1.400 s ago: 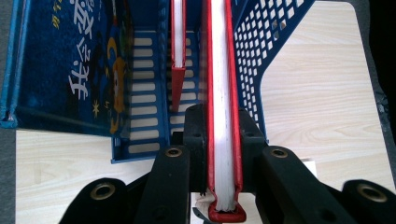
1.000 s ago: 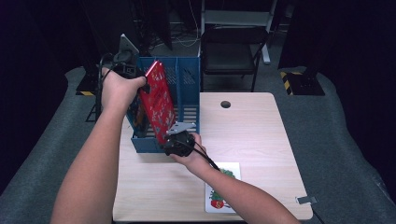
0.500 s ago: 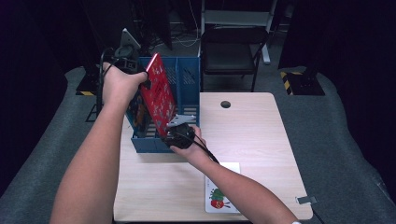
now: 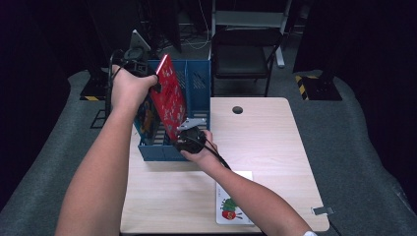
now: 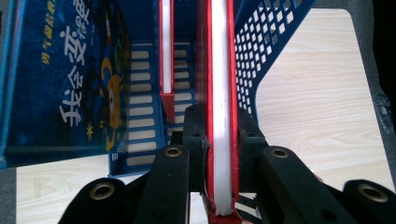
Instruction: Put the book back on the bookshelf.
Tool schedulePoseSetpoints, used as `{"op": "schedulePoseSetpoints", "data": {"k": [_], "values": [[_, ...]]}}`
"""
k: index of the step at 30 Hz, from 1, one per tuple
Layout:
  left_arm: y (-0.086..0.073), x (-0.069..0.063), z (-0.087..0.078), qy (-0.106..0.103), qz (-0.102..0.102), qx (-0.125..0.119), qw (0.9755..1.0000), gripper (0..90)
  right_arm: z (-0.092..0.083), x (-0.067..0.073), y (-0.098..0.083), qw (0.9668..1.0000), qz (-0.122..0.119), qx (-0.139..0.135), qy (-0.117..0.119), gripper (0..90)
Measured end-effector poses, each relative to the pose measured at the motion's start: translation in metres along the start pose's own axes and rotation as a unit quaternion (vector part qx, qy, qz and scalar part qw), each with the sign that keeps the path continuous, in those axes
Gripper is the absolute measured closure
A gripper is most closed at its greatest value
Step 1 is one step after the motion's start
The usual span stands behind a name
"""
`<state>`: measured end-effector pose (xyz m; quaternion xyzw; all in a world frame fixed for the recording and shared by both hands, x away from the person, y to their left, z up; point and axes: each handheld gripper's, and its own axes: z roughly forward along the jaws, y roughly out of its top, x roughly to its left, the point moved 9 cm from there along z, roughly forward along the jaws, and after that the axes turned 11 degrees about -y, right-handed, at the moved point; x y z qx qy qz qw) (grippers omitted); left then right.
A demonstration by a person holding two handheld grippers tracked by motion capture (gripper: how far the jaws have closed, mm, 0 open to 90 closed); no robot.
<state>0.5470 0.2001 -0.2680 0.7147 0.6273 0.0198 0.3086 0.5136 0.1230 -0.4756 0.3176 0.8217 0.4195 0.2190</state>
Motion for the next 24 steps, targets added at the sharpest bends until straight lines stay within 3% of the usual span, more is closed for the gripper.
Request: {"op": "schedulePoseSetpoints", "data": {"k": [8,18,24], "values": [[0.003,-0.002,0.004,-0.001,-0.006,0.001,1.0000,78.9,0.006,-0.009,-0.002,0.9998,0.016,0.008,-0.006,63.8],[0.001,0.006,0.011,0.004,-0.012,0.008,0.9999,78.6,0.018,-0.011,-0.004,0.9994,0.019,0.028,-0.007,64.9],[-0.003,0.010,0.015,-0.001,-0.015,0.005,0.9999,78.7,0.024,-0.016,-0.003,0.9987,0.036,0.035,-0.006,64.8]]}}
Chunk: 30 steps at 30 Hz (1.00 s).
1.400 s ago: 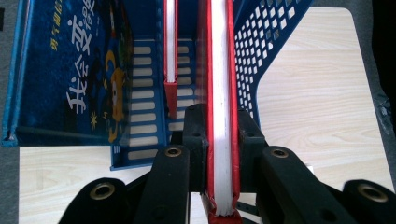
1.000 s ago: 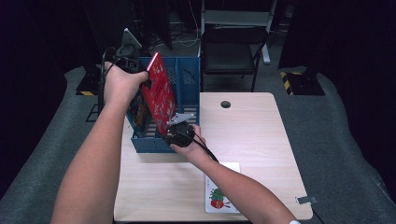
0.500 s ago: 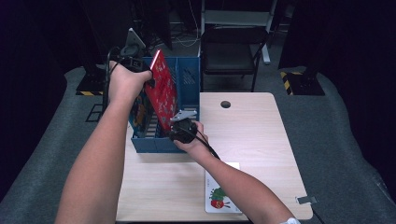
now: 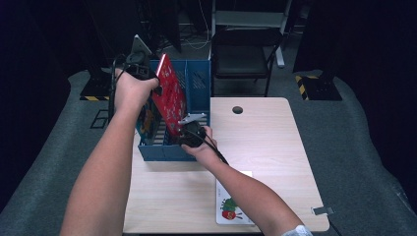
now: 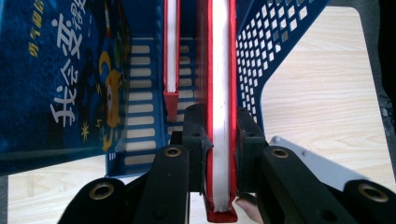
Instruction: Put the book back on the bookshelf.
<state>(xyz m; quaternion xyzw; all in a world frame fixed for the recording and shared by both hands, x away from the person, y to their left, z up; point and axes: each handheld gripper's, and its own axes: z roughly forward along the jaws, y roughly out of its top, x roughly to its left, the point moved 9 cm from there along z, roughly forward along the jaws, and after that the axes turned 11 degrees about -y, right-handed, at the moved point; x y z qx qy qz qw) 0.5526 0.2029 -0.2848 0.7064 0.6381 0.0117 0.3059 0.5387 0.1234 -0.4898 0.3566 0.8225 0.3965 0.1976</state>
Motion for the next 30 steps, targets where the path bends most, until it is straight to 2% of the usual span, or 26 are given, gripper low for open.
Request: {"op": "schedulePoseSetpoints", "data": {"k": [3,5,6,7,10,11,12,13,16,22,30], "values": [[-0.002,0.001,0.003,-0.001,-0.002,0.000,1.0000,78.7,0.001,-0.001,0.002,0.9999,0.012,0.001,0.001,64.8],[-0.003,0.001,0.004,0.000,0.004,0.004,1.0000,78.6,0.002,-0.002,0.003,1.0000,0.009,-0.001,-0.001,64.8],[-0.002,0.001,0.005,0.003,0.005,0.001,1.0000,78.6,0.003,-0.002,0.005,1.0000,0.000,-0.006,0.002,64.8],[-0.003,0.001,0.006,0.003,0.005,0.003,1.0000,78.6,0.001,0.000,0.004,0.9999,0.010,0.000,-0.001,64.8],[-0.004,0.002,0.008,0.002,0.005,0.005,1.0000,78.5,0.000,0.002,0.006,1.0000,0.006,-0.003,0.003,64.8],[-0.005,0.002,0.010,0.003,0.005,0.007,1.0000,78.5,-0.001,0.002,0.006,0.9999,0.014,-0.002,0.005,64.7],[-0.005,0.003,0.010,0.001,0.006,0.010,0.9999,78.5,-0.001,0.001,0.009,0.9999,0.007,-0.011,0.006,64.7],[-0.006,0.004,0.012,0.001,0.004,0.009,1.0000,78.4,-0.002,0.002,0.008,0.9999,0.013,-0.005,0.006,64.7],[-0.007,0.004,0.016,-0.002,-0.003,0.007,1.0000,78.3,-0.004,0.003,0.009,0.9999,0.009,-0.006,0.006,64.7],[-0.007,0.002,0.022,0.000,-0.003,0.009,1.0000,77.7,-0.007,0.004,0.012,0.9998,0.009,-0.016,-0.001,64.8],[-0.009,0.004,0.029,-0.003,-0.007,0.008,0.9999,77.9,-0.008,0.001,0.014,0.9998,0.013,-0.015,-0.003,64.8]]}}
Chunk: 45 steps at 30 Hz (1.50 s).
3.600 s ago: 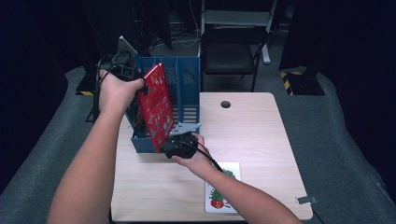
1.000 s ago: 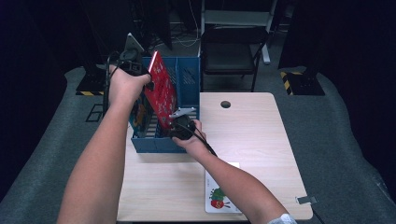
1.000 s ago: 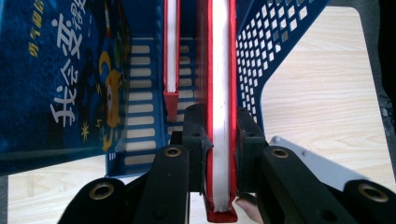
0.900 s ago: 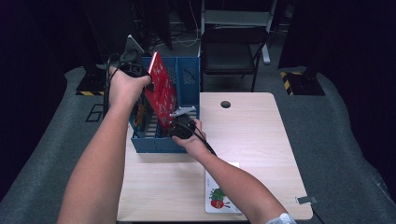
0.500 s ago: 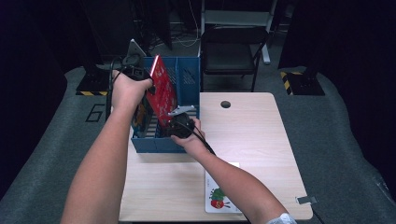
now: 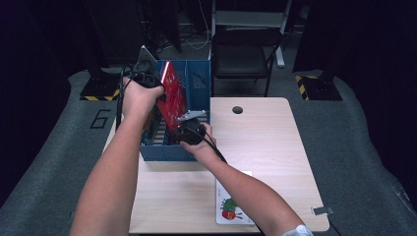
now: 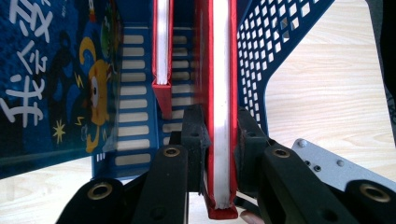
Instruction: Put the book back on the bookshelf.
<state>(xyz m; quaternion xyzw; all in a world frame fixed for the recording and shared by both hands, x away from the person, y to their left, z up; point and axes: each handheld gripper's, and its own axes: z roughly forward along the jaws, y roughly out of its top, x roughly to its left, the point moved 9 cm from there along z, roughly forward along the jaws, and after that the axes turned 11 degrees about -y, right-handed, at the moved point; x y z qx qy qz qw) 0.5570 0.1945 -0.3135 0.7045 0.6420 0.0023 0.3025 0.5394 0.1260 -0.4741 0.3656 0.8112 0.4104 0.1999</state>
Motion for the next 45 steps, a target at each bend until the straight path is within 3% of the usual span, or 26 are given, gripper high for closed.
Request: {"op": "schedulePoseSetpoints", "data": {"k": [1,7,18,25,37,38,41,43,45], "values": [[-0.001,0.000,0.001,0.001,0.001,0.004,1.0000,77.9,0.000,-0.002,0.001,0.9999,-0.009,-0.003,-0.004,64.9],[-0.001,0.001,0.006,0.003,0.001,0.003,1.0000,77.8,-0.004,0.000,0.007,0.9998,-0.010,-0.015,-0.002,64.9],[0.002,0.003,0.008,0.009,0.002,0.004,0.9999,77.8,-0.003,0.000,0.016,0.9998,-0.010,-0.014,-0.007,65.1],[0.002,0.005,0.017,0.011,-0.003,-0.005,0.9999,77.8,0.002,-0.004,0.016,0.9999,0.011,0.002,-0.012,65.5],[-0.001,0.012,0.030,0.015,-0.005,-0.004,0.9999,76.9,0.014,-0.003,0.011,0.9998,0.008,0.015,-0.013,65.5],[-0.001,0.012,0.030,0.014,-0.006,-0.008,0.9998,76.9,0.016,-0.005,0.014,0.9999,-0.001,0.006,-0.015,65.4],[-0.001,0.013,0.034,0.015,-0.005,-0.011,0.9998,76.8,0.016,-0.004,0.016,0.9997,0.009,0.013,-0.016,65.3],[0.000,0.013,0.036,0.017,-0.005,-0.014,0.9998,76.9,0.018,-0.007,0.019,0.9998,-0.001,0.005,-0.019,65.2],[0.001,0.014,0.036,0.020,-0.002,-0.012,0.9997,76.9,0.017,-0.006,0.018,0.9996,0.012,0.019,-0.019,65.2]]}}
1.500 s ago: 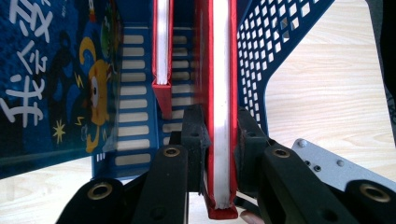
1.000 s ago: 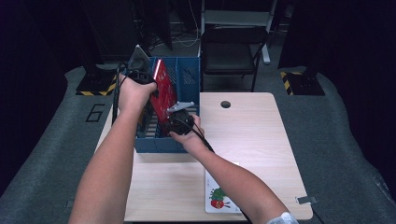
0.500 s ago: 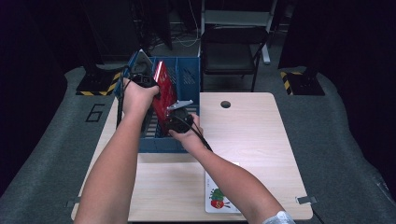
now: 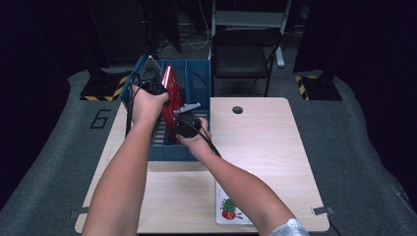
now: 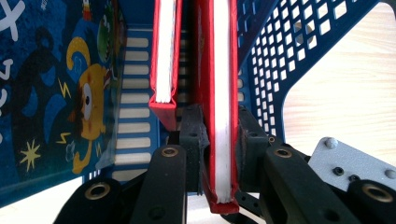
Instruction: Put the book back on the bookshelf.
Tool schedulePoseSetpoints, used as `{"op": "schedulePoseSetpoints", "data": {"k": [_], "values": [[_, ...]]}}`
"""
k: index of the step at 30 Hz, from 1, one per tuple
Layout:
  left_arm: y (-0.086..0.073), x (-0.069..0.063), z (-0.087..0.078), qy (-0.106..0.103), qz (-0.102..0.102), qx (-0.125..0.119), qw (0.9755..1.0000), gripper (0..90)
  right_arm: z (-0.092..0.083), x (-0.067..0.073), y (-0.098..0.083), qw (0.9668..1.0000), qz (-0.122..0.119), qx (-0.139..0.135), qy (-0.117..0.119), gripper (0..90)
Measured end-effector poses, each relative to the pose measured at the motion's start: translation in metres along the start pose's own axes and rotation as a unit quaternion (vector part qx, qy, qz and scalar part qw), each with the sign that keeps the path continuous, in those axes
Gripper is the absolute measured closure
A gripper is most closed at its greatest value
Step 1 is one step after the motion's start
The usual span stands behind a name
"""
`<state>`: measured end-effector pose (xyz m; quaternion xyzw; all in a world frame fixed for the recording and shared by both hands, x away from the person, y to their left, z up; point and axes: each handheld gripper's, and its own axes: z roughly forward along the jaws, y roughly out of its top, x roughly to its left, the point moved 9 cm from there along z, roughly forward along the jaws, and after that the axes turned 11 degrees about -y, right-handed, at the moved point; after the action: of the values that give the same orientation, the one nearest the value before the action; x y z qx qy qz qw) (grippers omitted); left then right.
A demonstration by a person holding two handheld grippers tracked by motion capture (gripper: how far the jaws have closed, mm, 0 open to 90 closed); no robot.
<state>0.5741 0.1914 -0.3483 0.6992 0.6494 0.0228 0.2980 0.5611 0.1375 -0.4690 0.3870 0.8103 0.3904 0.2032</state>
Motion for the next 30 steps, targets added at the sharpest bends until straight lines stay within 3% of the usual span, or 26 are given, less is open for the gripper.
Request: {"op": "schedulePoseSetpoints", "data": {"k": [18,23,30], "values": [[0.005,-0.002,0.012,-0.002,0.003,-0.016,0.9999,76.9,0.007,-0.013,0.004,1.0000,0.003,0.002,-0.003,65.0],[0.003,0.001,0.015,-0.004,-0.001,-0.016,0.9999,77.0,0.005,-0.011,0.006,0.9998,0.020,0.004,0.001,65.2],[0.005,-0.001,0.015,-0.005,0.007,-0.026,0.9996,77.0,0.002,-0.012,0.015,0.9997,0.018,-0.015,-0.001,65.4]]}}
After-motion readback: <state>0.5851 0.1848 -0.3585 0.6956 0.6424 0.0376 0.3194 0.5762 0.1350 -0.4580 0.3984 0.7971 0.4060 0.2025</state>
